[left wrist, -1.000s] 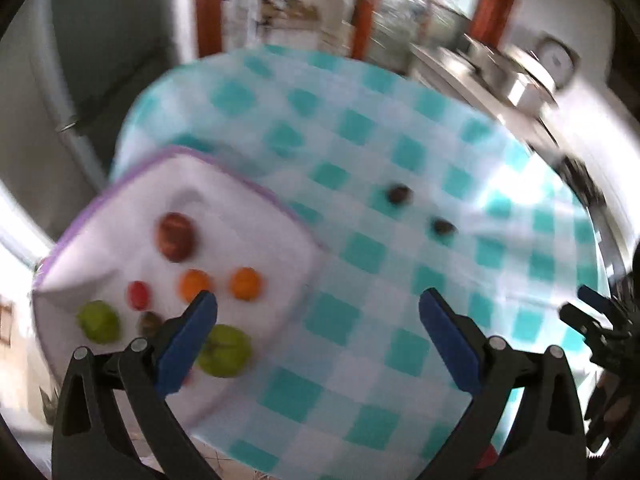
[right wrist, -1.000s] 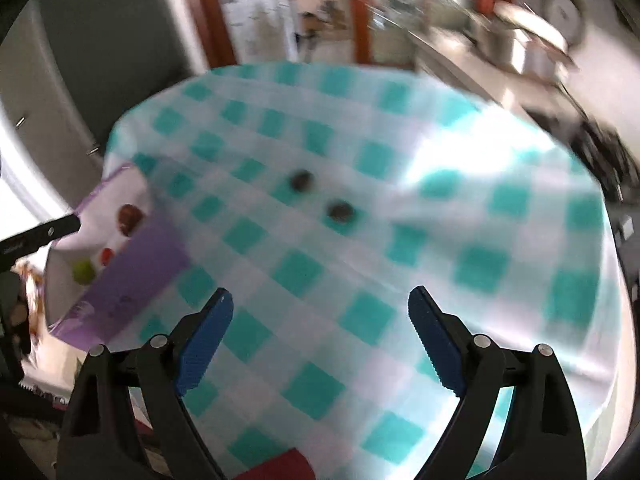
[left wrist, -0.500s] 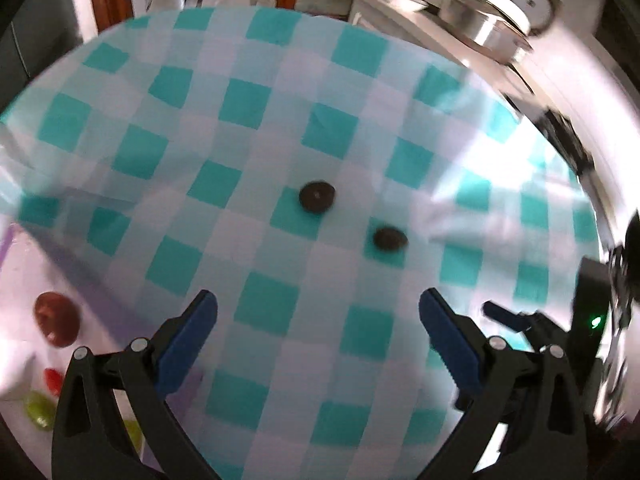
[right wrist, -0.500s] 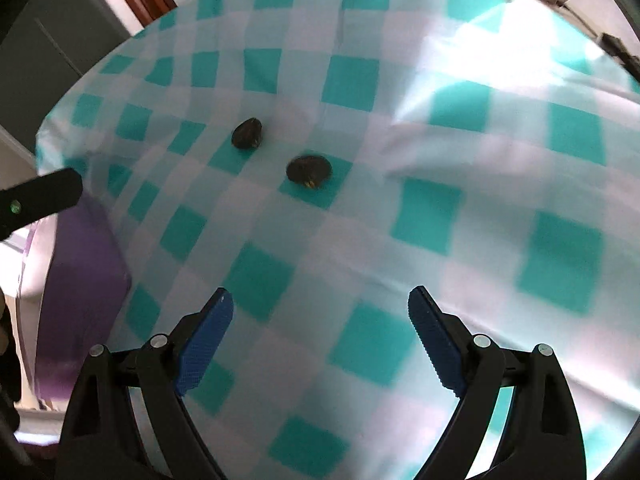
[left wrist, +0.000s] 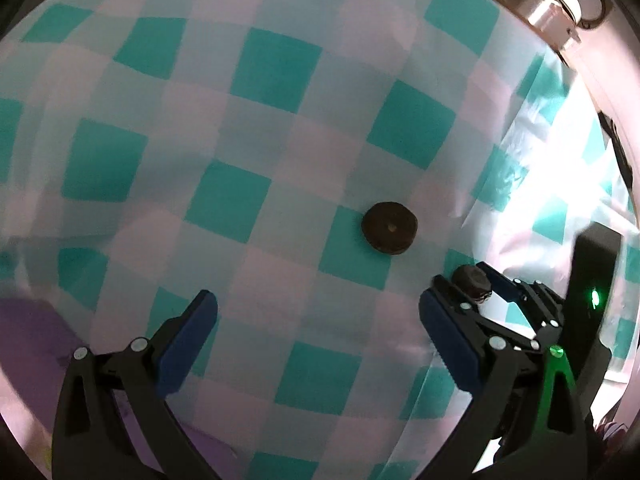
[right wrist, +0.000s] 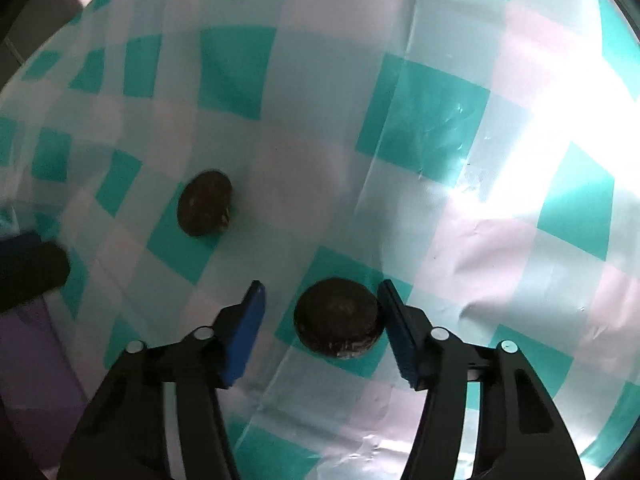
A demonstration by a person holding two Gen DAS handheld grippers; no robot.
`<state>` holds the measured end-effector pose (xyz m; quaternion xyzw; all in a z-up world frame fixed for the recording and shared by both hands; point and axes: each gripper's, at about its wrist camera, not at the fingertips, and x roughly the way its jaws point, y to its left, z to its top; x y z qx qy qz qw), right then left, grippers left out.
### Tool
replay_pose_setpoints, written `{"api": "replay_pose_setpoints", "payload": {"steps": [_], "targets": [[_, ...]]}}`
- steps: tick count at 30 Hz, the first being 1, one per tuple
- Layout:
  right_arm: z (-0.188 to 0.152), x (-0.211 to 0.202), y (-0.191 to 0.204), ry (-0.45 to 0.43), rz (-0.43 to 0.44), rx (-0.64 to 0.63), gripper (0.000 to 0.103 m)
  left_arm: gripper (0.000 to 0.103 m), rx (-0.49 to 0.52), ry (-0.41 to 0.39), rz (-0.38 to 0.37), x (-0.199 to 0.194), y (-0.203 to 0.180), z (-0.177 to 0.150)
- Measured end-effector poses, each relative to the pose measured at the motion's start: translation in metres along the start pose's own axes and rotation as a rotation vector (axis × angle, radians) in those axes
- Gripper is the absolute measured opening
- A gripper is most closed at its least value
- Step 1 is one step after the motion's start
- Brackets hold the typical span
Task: Organize fruits
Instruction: 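Grasp a dark date with the left gripper while the right gripper grasps the other date, then carry both dark dates into the box with both grippers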
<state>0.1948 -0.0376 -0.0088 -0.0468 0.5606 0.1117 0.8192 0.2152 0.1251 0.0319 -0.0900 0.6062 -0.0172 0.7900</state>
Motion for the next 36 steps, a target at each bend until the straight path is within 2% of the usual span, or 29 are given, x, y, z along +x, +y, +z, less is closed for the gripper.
{"api": "replay_pose_setpoints", "payload": {"steps": [1, 8, 10, 12, 14, 15, 16, 17, 19, 22, 25, 27, 30, 33, 36], "targets": [[-0.003, -0.001, -0.004, -0.013, 0.019, 0.016, 0.042, 0.101, 0.009, 0.006, 0.001, 0.003, -0.002, 0.001], [-0.016, -0.012, -0.012, -0.032, 0.009, 0.062, 0.042, 0.101, 0.064, 0.033, -0.017, 0.039, -0.032, 0.024], [-0.019, -0.018, -0.011, -0.040, 0.014, 0.070, 0.042, 0.100, 0.085, 0.018, 0.005, 0.049, -0.043, 0.031], [-0.021, -0.023, -0.013, -0.048, 0.020, 0.077, 0.042, 0.091, 0.142, 0.004, 0.068, 0.058, -0.053, 0.035], [-0.024, -0.028, -0.013, -0.054, 0.021, 0.082, 0.042, 0.070, 0.202, 0.018, 0.103, 0.069, -0.060, 0.033], [-0.026, -0.030, -0.014, -0.058, 0.022, 0.089, 0.042, 0.065, 0.224, 0.003, 0.120, 0.069, -0.062, 0.031], [-0.027, -0.031, -0.015, -0.061, 0.020, 0.093, 0.042, 0.056, 0.251, -0.020, 0.124, 0.067, -0.063, 0.027], [-0.025, -0.031, -0.014, -0.063, 0.020, 0.099, 0.042, 0.040, 0.274, -0.035, 0.114, 0.064, -0.065, 0.024], [-0.026, -0.030, -0.016, -0.064, 0.028, 0.116, 0.042, 0.040, 0.305, -0.038, 0.075, 0.059, -0.066, 0.021], [-0.027, -0.030, -0.016, -0.060, 0.047, 0.114, 0.042, 0.040, 0.214, -0.012, -0.066, 0.051, -0.054, 0.024], [-0.027, -0.028, -0.030, -0.044, 0.070, 0.109, 0.042, 0.039, 0.097, 0.008, -0.142, 0.042, -0.038, 0.027], [-0.028, -0.024, -0.030, -0.026, 0.075, 0.111, 0.042, 0.039, 0.074, 0.002, -0.136, 0.034, -0.034, 0.026], [-0.029, -0.029, -0.029, -0.028, 0.074, 0.088, 0.042, 0.040, 0.107, -0.041, -0.097, 0.013, -0.038, 0.014], [-0.034, -0.038, -0.026, -0.034, 0.091, 0.061, 0.042, 0.040, 0.134, -0.103, -0.011, -0.021, -0.043, -0.006], [-0.042, -0.058, -0.016, -0.043, 0.106, -0.009, 0.042, 0.040, 0.125, -0.144, 0.036, -0.053, -0.053, -0.033]]}}
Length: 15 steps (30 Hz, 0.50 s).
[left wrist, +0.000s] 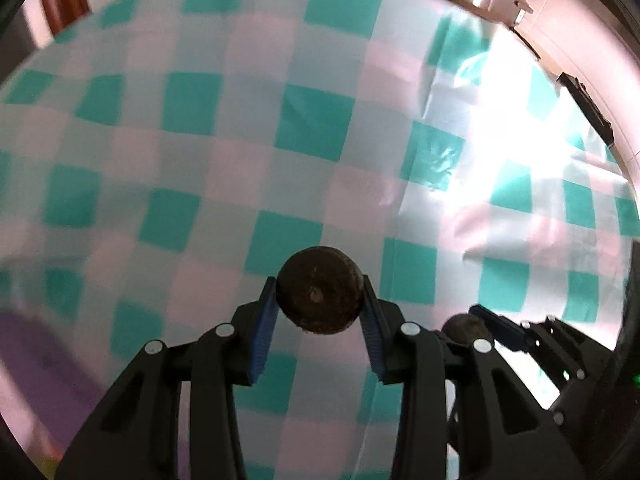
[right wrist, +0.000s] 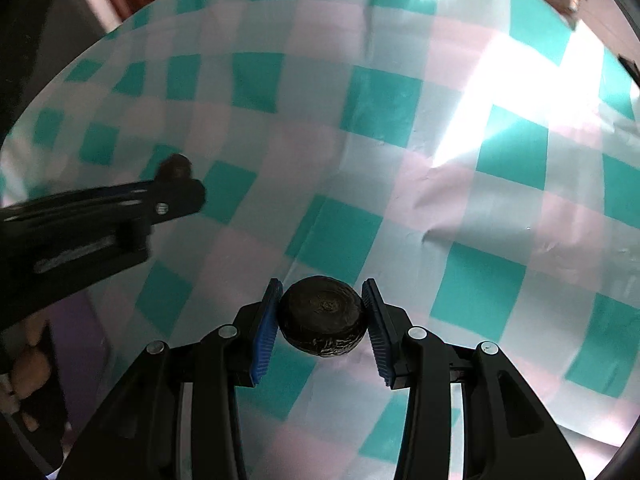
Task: Organize fruits
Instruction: 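Carry both dark dates into the box with both grippers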
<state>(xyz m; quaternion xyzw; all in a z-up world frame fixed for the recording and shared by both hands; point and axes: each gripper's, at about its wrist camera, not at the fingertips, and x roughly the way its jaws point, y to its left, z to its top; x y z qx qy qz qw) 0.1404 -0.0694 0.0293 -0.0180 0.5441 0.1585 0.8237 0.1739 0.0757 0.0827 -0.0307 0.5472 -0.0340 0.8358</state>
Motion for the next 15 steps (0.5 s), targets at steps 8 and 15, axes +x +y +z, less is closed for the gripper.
{"api": "replay_pose_setpoints", "payload": {"steps": [8, 15], "targets": [[-0.009, -0.121, 0.011, -0.129, 0.037, -0.194, 0.042, 0.040, 0.008, -0.149, 0.083, -0.123, -0.045, -0.058], [-0.051, -0.221, 0.022, -0.237, 0.062, -0.318, 0.042, 0.040, -0.024, -0.268, 0.063, -0.211, -0.076, -0.104]]}}
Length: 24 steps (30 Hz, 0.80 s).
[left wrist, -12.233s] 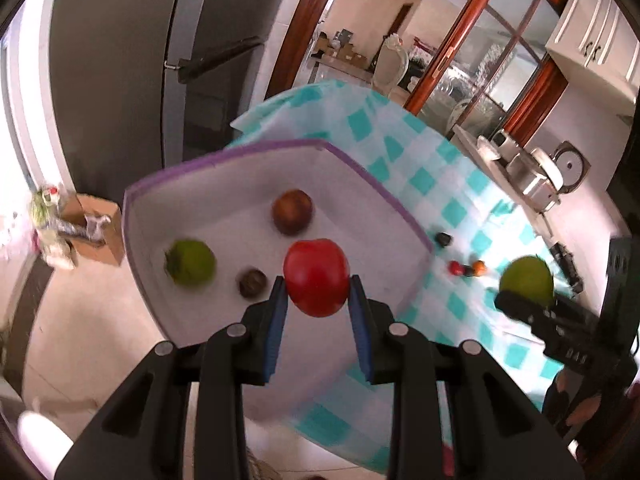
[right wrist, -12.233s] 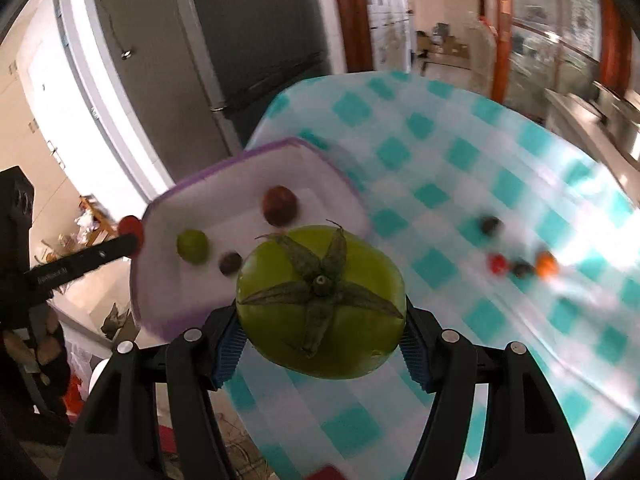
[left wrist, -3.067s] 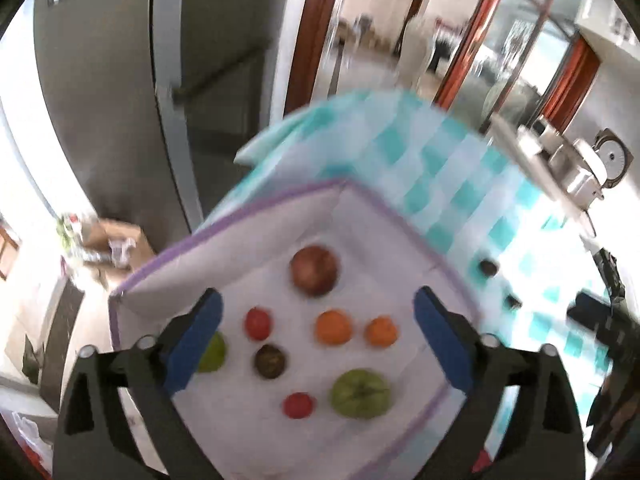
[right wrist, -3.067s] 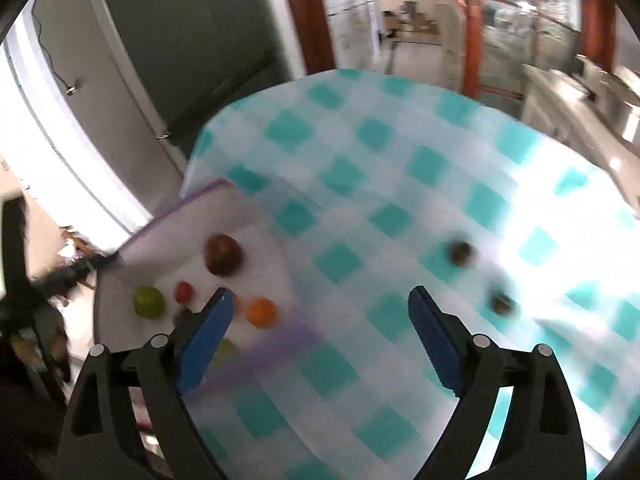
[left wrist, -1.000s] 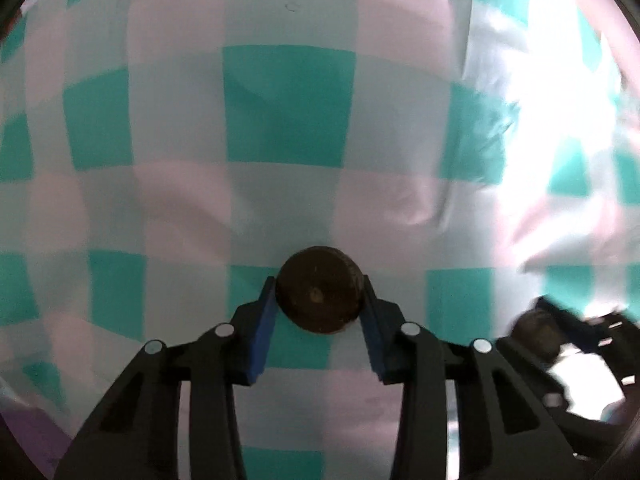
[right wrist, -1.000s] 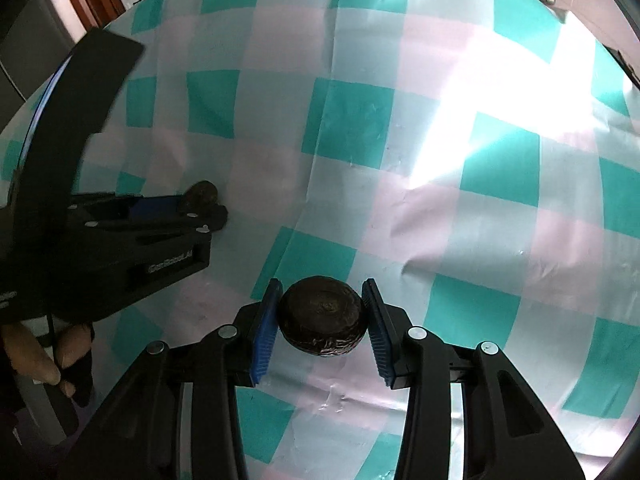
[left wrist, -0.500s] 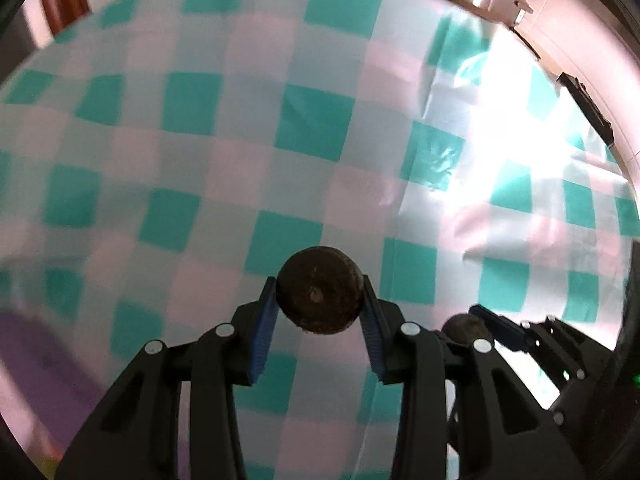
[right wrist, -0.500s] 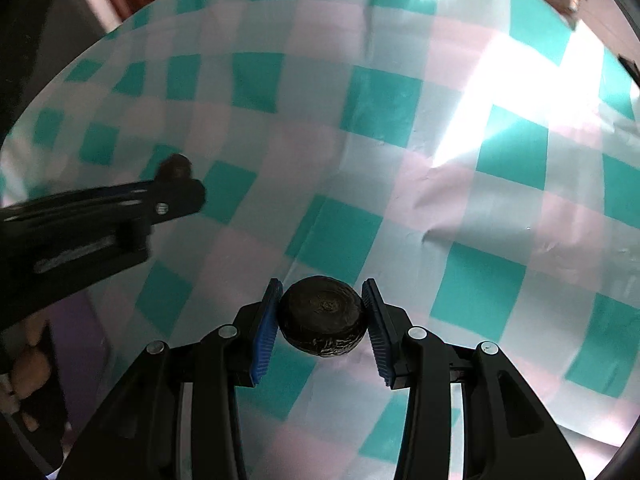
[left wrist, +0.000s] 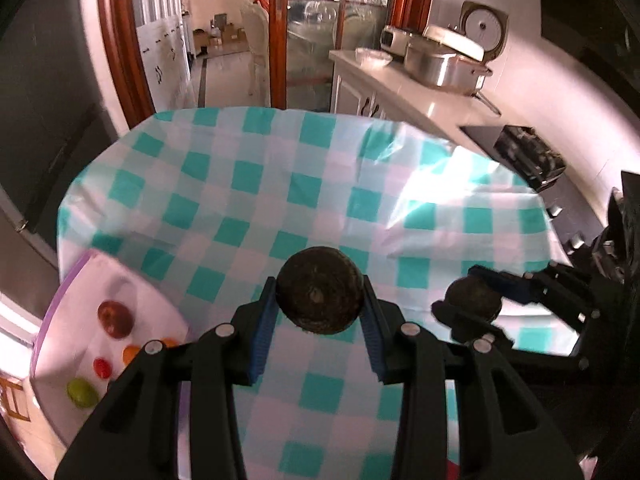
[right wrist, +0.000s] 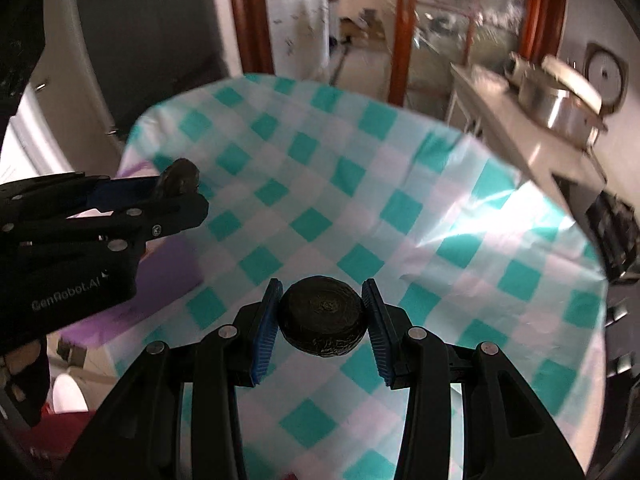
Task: Organize fruits
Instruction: 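Carry both dark dates into the box with both grippers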
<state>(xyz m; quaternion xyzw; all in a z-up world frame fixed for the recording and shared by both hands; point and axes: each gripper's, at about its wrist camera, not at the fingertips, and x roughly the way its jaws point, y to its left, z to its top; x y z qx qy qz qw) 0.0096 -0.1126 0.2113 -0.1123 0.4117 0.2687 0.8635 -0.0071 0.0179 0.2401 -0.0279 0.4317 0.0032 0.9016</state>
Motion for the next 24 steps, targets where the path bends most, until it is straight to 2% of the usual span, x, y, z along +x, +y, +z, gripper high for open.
{"api": "replay_pose_setpoints", "payload": {"steps": [7, 12, 15, 17, 24], "targets": [[-0.015, -0.084, 0.000, -0.087, -0.007, -0.046, 0.042, 0.040, 0.048, -0.062, 0.043, -0.062, -0.007, -0.038], [-0.029, -0.119, -0.003, -0.145, -0.009, -0.057, 0.042, 0.040, 0.042, -0.102, 0.058, -0.088, 0.004, -0.063], [-0.042, -0.127, -0.006, -0.162, -0.006, -0.052, 0.042, 0.040, 0.041, -0.150, 0.084, -0.106, 0.014, -0.080], [-0.054, -0.127, -0.009, -0.158, -0.007, -0.045, 0.042, 0.040, -0.002, -0.163, 0.087, -0.117, 0.026, -0.094], [-0.087, -0.107, -0.012, -0.106, 0.002, -0.039, 0.042, 0.040, -0.108, -0.138, 0.142, -0.129, 0.072, -0.140]]}}
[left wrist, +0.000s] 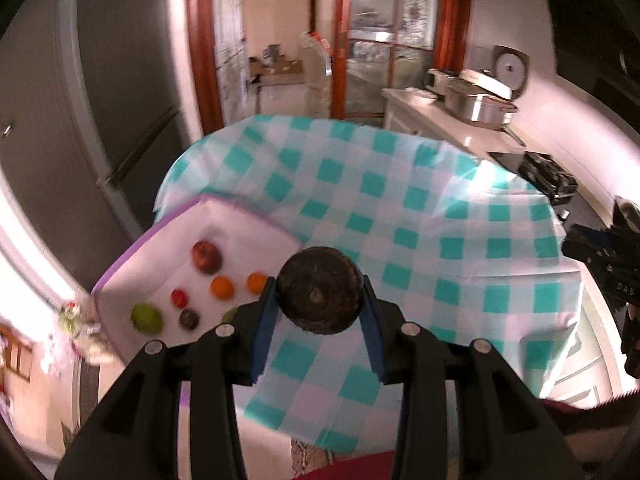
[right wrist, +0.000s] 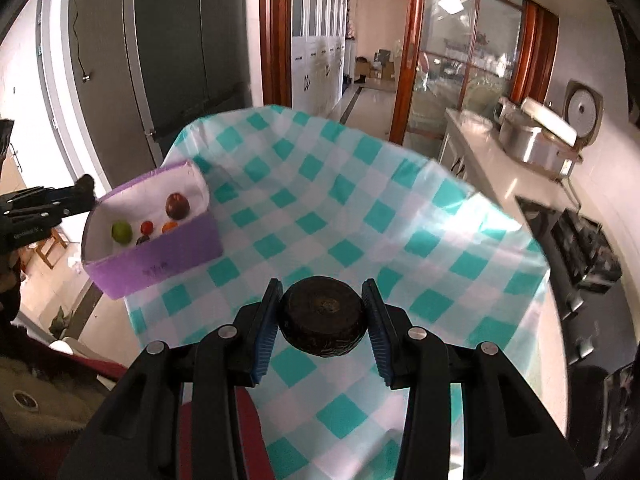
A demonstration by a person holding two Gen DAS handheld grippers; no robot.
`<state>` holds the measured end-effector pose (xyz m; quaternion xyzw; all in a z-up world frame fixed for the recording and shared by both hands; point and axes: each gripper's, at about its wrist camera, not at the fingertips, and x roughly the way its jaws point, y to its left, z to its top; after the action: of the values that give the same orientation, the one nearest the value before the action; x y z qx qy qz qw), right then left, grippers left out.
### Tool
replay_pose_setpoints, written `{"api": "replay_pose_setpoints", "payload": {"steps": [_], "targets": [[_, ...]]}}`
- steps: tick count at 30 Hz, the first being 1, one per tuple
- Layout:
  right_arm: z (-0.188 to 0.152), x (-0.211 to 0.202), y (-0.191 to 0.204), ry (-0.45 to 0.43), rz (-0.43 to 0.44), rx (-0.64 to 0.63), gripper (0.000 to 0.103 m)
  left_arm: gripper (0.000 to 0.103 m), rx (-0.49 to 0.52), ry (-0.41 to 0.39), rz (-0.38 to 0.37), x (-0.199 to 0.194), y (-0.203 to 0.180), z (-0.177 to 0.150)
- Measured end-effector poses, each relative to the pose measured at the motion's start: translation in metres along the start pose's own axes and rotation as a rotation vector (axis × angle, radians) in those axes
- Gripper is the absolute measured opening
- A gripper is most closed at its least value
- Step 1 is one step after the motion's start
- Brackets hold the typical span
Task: Organize fruits
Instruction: 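Carry both dark dates into the box with both grippers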
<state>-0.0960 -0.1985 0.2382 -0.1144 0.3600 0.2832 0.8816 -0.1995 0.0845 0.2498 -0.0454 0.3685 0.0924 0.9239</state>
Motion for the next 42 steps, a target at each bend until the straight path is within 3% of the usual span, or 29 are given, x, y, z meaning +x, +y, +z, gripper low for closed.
{"api": "replay_pose_setpoints", "payload": {"steps": [6, 11, 19, 28, 35, 42], "targets": [[0.002, 0.028, 0.003, 0.049, 0.021, 0.007, 0.042, 0.040, -0.125, 0.052, 0.049, 0.010, 0.054, -0.018], [0.022, 0.062, 0.036, 0.075, 0.074, -0.037, 0.042, 0.040, -0.156, 0.100, 0.077, 0.027, 0.085, -0.032], [0.069, 0.143, 0.144, 0.142, 0.243, -0.137, 0.042, 0.040, -0.209, 0.164, 0.116, 0.056, 0.144, -0.047], [0.128, 0.234, 0.251, 0.237, 0.338, -0.214, 0.042, 0.040, -0.254, 0.259, 0.134, 0.106, 0.218, -0.048], [0.151, 0.318, 0.302, 0.370, 0.284, -0.239, 0.042, 0.040, -0.243, 0.394, 0.090, 0.167, 0.248, -0.048], [0.146, 0.399, 0.309, 0.573, 0.164, -0.186, 0.042, 0.040, -0.221, 0.510, 0.042, 0.234, 0.255, -0.028]]}}
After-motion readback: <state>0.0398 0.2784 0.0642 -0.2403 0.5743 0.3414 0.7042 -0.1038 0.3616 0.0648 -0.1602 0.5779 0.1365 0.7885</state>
